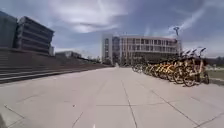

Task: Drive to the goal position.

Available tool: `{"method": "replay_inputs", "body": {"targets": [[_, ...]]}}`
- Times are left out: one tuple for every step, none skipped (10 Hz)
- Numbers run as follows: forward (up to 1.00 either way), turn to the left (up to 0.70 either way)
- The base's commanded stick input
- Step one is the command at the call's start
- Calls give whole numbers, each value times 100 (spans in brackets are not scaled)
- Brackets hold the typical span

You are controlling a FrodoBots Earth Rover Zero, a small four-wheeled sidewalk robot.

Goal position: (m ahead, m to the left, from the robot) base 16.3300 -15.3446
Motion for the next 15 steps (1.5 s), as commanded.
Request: {"method": "replay_inputs", "body": {"targets": [[60,0],[60,0],[60,0],[60,0],[60,0],[60,0],[60,0],[60,0],[60,0],[60,0],[60,0],[60,0],[60,0],[60,0],[60,0]]}}
